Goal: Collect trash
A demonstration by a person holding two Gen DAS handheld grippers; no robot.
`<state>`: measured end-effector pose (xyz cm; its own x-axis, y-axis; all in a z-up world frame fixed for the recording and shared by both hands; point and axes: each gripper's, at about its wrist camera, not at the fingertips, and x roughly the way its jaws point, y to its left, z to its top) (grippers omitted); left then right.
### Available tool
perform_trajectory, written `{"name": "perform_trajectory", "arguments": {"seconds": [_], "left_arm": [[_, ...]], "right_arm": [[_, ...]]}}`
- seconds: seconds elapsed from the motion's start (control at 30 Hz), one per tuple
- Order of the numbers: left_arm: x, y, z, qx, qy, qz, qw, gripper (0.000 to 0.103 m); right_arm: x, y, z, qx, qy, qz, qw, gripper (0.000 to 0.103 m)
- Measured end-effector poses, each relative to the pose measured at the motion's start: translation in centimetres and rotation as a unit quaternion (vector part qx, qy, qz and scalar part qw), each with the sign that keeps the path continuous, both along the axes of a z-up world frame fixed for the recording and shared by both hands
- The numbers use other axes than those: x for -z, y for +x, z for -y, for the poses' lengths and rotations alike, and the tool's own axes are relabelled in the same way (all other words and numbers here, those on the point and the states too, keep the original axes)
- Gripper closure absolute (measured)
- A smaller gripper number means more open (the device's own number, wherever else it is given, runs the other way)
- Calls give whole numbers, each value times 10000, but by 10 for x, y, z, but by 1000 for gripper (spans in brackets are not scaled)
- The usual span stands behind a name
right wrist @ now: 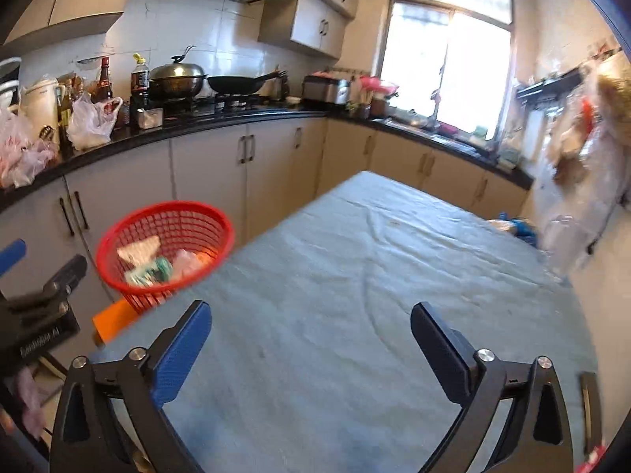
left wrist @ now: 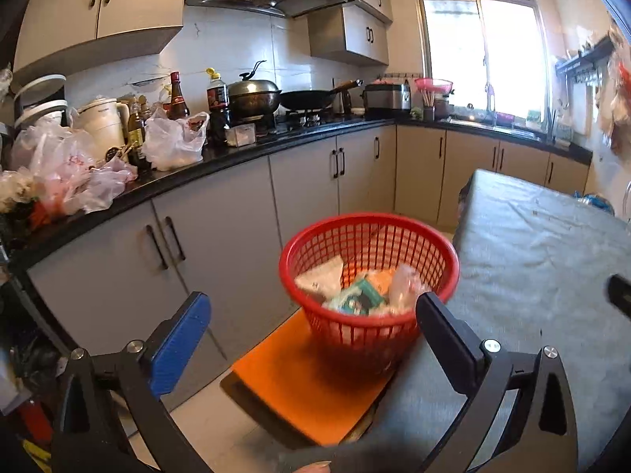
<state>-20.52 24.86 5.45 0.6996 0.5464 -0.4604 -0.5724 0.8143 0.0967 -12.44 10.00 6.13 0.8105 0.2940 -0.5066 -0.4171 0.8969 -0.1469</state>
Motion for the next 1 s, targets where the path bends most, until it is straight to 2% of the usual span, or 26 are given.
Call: {"name": "perform_trajectory", "arguments": {"seconds": [0.17,0.27,0.37,0.57,1.0], "left_arm": [[-1,-8,11,-28,46,-37,10000,0],[-5,-8,15,-237,185,-137,9995,0],[-5,-7,16,-346,163,-247,9990,0],[0,-4,22,-315,334,-517,9976,0],[8,0,16,-212,291,-518,9980,0]], "right_arm": [[2,-19,24,167,-48,136,9998,0],[0,-26,29,233,-27,180,9996,0],[-2,-30,33,230,37,204,9995,0],[-1,-31,30,201,5,182,9996,0],[6,-29,14,113,-154,83,9998,0]]}}
